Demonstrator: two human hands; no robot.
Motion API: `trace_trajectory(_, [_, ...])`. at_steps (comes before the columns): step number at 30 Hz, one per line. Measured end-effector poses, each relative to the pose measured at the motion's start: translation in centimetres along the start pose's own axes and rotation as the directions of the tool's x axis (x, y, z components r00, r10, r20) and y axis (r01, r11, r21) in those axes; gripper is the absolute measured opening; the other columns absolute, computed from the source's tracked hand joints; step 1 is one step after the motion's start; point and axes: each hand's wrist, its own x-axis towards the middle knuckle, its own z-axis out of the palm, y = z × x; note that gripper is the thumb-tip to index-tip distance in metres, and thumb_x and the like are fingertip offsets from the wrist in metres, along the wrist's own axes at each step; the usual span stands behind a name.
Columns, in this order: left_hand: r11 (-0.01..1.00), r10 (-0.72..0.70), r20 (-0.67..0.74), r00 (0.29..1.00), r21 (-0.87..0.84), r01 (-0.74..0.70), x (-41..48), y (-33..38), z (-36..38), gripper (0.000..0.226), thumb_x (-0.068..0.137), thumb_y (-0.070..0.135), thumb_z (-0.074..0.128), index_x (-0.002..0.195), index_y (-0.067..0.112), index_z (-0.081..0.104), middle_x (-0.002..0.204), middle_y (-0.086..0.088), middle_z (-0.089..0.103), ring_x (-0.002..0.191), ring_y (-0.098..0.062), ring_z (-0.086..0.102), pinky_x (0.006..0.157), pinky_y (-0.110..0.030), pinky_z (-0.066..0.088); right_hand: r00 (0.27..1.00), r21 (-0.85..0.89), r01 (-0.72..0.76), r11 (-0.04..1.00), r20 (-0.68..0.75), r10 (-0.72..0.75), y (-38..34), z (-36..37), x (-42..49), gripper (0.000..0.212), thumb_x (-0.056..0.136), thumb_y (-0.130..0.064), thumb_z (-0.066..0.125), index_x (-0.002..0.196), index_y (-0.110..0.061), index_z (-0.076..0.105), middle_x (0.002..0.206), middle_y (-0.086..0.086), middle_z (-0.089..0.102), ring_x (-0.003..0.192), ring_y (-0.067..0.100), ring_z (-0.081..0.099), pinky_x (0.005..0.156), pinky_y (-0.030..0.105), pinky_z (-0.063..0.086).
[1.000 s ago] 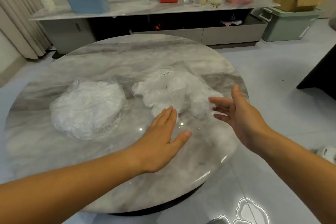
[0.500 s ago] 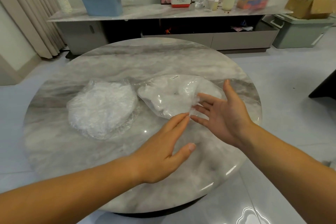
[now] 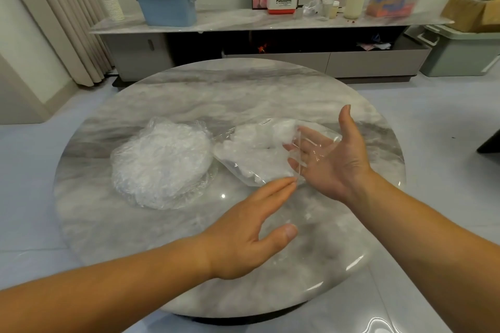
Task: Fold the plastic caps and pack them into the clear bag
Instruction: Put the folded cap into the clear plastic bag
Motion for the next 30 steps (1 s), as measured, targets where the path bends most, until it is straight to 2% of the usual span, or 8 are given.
trace_trajectory(6, [0.999,-0.038,0.042,0.998,0.016,0.038,-0.5,-0.8,-0.1,0.079,0.093,0.066,0.03,0.16,0.028,0.012,0.164,0.025,0.003,0.146,0.014,-0.002,0.117,-0.008,0.005,0.998,0.078,-0.019,0.997,-0.065,0.024,1.0,0.4,0.7,0.09,0.081,-0.082,0.053,0.125,-0.005,0.065,0.126,0.016,0.068,0.107,0.032,0.064,0.089,0.038,0.048])
trace_trajectory(10, [0.998,-0.046,0.048,0.998,0.032,0.045,-0.3,-1.1,-0.3,0.079,0.092,0.068,0.029,0.16,0.031,0.011,0.163,0.028,0.0,0.145,0.016,-0.004,0.116,-0.007,0.004,0.978,0.17,0.048,0.984,-0.206,-0.012,1.3,0.6,0.1,0.07,0.088,-0.063,0.064,0.124,-0.002,0.063,0.133,0.024,0.054,0.114,0.038,0.065,0.081,0.04,0.058])
trace_trajectory(14, [0.998,-0.049,0.055,0.997,0.033,0.047,-0.2,-1.3,-0.3,0.079,0.092,0.07,0.029,0.16,0.033,0.011,0.163,0.029,0.0,0.145,0.016,-0.005,0.118,-0.011,0.005,0.956,0.199,0.111,0.974,-0.288,-0.05,1.3,1.0,-0.9,0.062,0.092,-0.054,0.065,0.124,-0.001,0.058,0.129,0.023,0.049,0.115,0.045,0.062,0.084,0.046,0.061])
trace_trajectory(17, [0.999,-0.047,0.07,0.996,0.03,0.045,-0.1,-1.2,-0.2,0.079,0.092,0.069,0.029,0.159,0.034,0.01,0.163,0.029,-0.001,0.145,0.016,-0.005,0.119,-0.013,0.005,0.97,0.219,0.103,0.97,-0.237,-0.05,1.3,1.0,-0.7,0.074,0.09,-0.062,0.062,0.127,0.001,0.056,0.126,0.021,0.062,0.117,0.037,0.063,0.096,0.054,0.056])
trace_trajectory(19, [0.999,-0.042,0.07,0.997,0.028,0.04,0.0,-1.2,-0.3,0.079,0.092,0.069,0.029,0.16,0.033,0.011,0.163,0.028,0.0,0.145,0.016,-0.004,0.119,-0.011,0.005,0.983,0.206,0.076,0.976,-0.182,-0.039,1.3,0.9,-0.2,0.086,0.088,-0.073,0.054,0.13,0.002,0.057,0.121,0.017,0.071,0.121,0.031,0.062,0.107,0.052,0.047])
trace_trajectory(21, [0.999,-0.043,0.071,0.997,0.026,0.042,0.0,-1.3,-0.3,0.079,0.092,0.069,0.03,0.16,0.033,0.01,0.163,0.029,0.0,0.145,0.016,-0.004,0.117,-0.009,0.004,0.992,0.181,0.047,0.982,-0.123,-0.025,1.2,0.7,0.5,0.096,0.086,-0.08,0.046,0.135,0.002,0.055,0.127,0.016,0.069,0.129,0.028,0.055,0.115,0.048,0.038])
trace_trajectory(24, [0.999,-0.047,0.081,0.996,0.032,0.044,-0.1,-1.6,-0.4,0.08,0.092,0.068,0.031,0.16,0.032,0.01,0.164,0.028,-0.001,0.145,0.016,-0.005,0.116,-0.007,0.003,0.997,0.15,0.019,0.989,-0.071,-0.009,1.2,1.0,1.1,0.1,0.085,-0.082,0.043,0.139,0.001,0.052,0.137,0.015,0.062,0.128,0.027,0.055,0.108,0.041,0.04])
trace_trajectory(30, [0.997,-0.059,0.079,0.995,0.058,0.054,-0.1,-2.1,-0.5,0.081,0.091,0.069,0.03,0.16,0.032,0.01,0.164,0.028,-0.001,0.144,0.017,-0.006,0.115,-0.005,0.001,0.992,0.125,0.049,0.991,-0.122,-0.034,1.0,0.7,0.5,0.073,0.091,-0.066,0.056,0.132,-0.005,0.057,0.128,0.022,0.066,0.114,0.034,0.068,0.093,0.046,0.055])
